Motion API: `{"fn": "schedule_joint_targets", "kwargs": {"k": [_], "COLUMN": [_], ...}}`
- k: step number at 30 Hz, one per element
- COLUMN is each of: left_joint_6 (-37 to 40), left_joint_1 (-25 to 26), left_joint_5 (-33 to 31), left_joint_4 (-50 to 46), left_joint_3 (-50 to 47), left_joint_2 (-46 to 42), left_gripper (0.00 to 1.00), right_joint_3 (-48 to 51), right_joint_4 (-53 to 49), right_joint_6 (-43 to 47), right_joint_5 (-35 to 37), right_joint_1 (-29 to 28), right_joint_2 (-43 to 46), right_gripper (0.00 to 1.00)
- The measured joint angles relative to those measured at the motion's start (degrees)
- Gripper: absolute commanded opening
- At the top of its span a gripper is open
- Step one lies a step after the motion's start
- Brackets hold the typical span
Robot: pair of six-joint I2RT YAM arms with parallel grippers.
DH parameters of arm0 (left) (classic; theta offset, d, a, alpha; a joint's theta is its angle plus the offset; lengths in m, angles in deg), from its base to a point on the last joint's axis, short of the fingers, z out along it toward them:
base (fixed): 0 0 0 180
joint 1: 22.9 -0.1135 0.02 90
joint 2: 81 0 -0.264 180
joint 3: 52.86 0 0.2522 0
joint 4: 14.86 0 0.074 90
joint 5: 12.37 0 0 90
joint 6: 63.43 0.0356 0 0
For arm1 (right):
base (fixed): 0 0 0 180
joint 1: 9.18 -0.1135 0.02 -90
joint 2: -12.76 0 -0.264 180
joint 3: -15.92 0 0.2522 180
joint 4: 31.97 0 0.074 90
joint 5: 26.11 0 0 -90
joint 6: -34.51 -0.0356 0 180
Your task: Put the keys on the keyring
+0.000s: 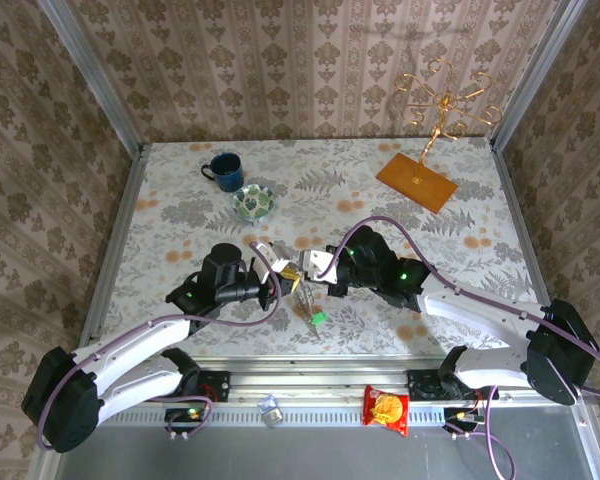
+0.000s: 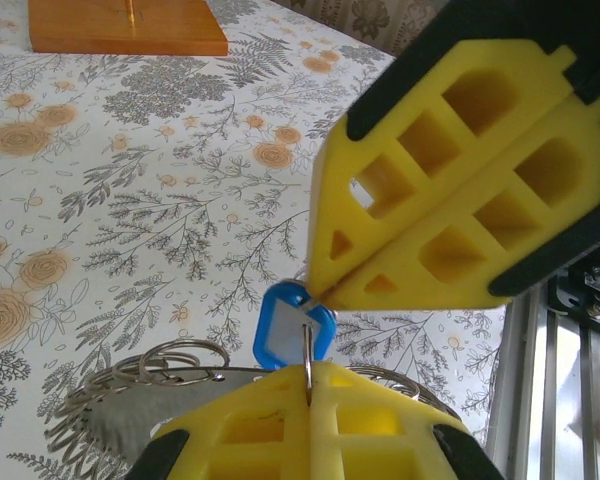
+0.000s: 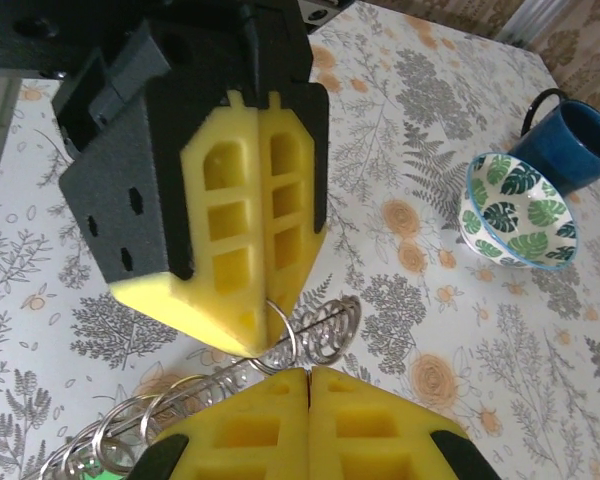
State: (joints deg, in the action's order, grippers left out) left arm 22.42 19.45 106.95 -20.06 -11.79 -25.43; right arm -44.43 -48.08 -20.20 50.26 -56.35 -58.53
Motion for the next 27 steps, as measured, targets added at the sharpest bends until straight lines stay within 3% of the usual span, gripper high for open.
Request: {"fn": "schedule_joint_targets", "kwargs": {"k": [27], "left_joint_6": [-0.17], "left_joint_1": [0.0], "left_joint_5": [0.44], "left_joint_4": [0.04], "left_joint_3": [0.0], "left_joint_2": [0.35], "left_gripper": [0.0], "right_joint_3": [0.0], "right_joint_4": [-0.02], "right_joint_6": [1.05], "right_joint_5": [0.72], "right_joint_1": [-1.09], "right_joint_2": [-0.02], "right_gripper": [0.0]}}
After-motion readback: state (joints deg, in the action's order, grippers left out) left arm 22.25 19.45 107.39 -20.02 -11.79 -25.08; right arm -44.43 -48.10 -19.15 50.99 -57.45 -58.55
